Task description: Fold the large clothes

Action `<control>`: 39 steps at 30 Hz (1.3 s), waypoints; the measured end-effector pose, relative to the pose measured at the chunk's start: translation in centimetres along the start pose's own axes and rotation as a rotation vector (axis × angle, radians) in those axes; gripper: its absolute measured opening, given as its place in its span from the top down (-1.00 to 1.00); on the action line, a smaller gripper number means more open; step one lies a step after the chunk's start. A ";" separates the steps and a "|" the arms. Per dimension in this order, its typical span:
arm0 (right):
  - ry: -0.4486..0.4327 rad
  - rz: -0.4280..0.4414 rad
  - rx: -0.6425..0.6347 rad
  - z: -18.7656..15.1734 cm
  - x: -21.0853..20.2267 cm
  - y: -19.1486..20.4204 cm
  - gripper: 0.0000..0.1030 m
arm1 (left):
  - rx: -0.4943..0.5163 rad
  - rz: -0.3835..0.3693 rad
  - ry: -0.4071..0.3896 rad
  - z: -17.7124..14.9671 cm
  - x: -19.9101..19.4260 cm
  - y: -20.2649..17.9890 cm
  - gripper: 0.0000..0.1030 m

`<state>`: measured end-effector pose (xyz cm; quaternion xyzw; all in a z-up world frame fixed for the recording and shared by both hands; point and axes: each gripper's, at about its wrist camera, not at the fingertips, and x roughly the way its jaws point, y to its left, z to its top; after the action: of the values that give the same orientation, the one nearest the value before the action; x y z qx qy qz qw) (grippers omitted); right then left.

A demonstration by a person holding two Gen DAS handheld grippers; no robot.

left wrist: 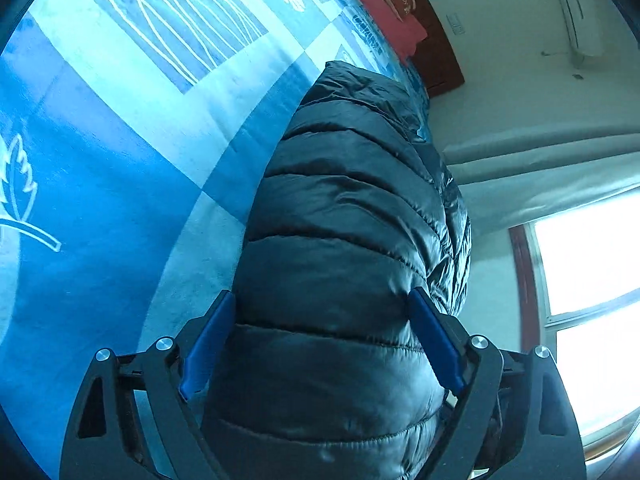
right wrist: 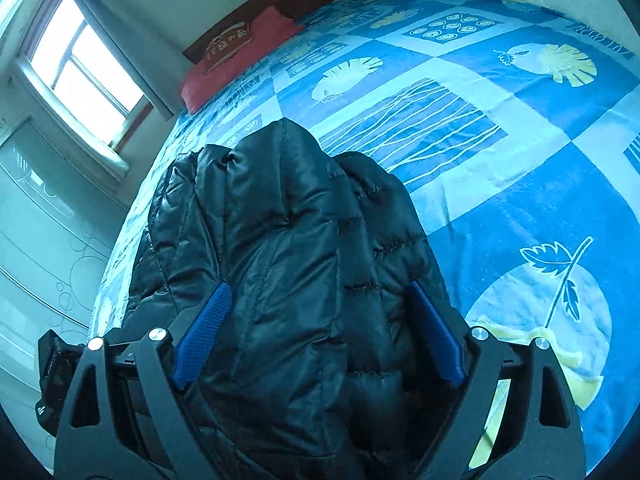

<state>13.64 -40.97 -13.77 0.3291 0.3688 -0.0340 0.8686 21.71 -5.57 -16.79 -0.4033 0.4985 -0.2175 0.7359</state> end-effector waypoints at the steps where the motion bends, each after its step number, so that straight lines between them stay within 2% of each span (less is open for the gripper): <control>1: -0.013 0.006 0.009 0.0 -0.1 -0.2 -0.76 | -0.014 -0.011 0.000 0.0 0.2 0.2 -0.68; 4: -0.066 -0.015 0.003 0.1 -0.8 -0.4 -0.76 | -0.038 -0.027 0.009 0.0 0.7 1.0 -0.71; 7: -0.043 -0.016 0.015 0.4 0.1 -1.2 -0.87 | -0.035 -0.025 0.013 -0.2 0.9 1.2 -0.72; 8: -0.028 0.005 0.035 0.5 0.5 -1.7 -0.88 | -0.032 -0.022 0.014 -0.3 1.0 1.1 -0.72; 12: 0.059 0.178 0.173 0.5 2.5 -4.7 -0.96 | -0.021 -0.017 0.018 -0.4 1.6 1.2 -0.76; 15: 0.095 0.200 0.134 0.5 2.8 -4.2 -0.96 | -0.001 -0.013 0.025 -0.1 2.1 0.8 -0.76; 18: 0.112 0.188 0.105 0.1 3.1 -3.4 -0.83 | 0.008 -0.024 0.045 -0.2 2.3 0.8 -0.75; 20: 0.129 0.209 0.100 0.1 3.3 -3.2 -0.63 | 0.017 -0.037 0.064 -0.2 2.4 0.7 -0.74; 22: 0.141 0.239 0.102 -0.1 3.3 -3.1 -0.34 | 0.028 -0.045 0.077 -0.4 2.5 0.6 -0.74; 25: 0.133 0.279 0.106 -0.3 3.1 -3.1 -0.09 | 0.048 -0.043 0.092 -0.5 2.7 0.0 -0.74; 28: 0.108 0.293 0.097 -0.8 2.7 -2.6 0.06 | 0.075 -0.035 0.093 -0.5 2.9 -0.9 -0.73; 33: 0.052 0.309 0.067 -0.9 1.8 -1.4 0.19 | 0.109 -0.041 0.098 -0.6 3.0 -2.1 -0.73; 39: 0.015 0.365 0.042 -0.5 1.6 0.9 0.24 | 0.131 -0.049 0.085 -0.2 2.1 -2.7 -0.73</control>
<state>14.74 -39.72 -14.61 0.4090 0.3087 0.1190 0.8505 22.63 -8.75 -15.82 -0.3570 0.5039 -0.2845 0.7333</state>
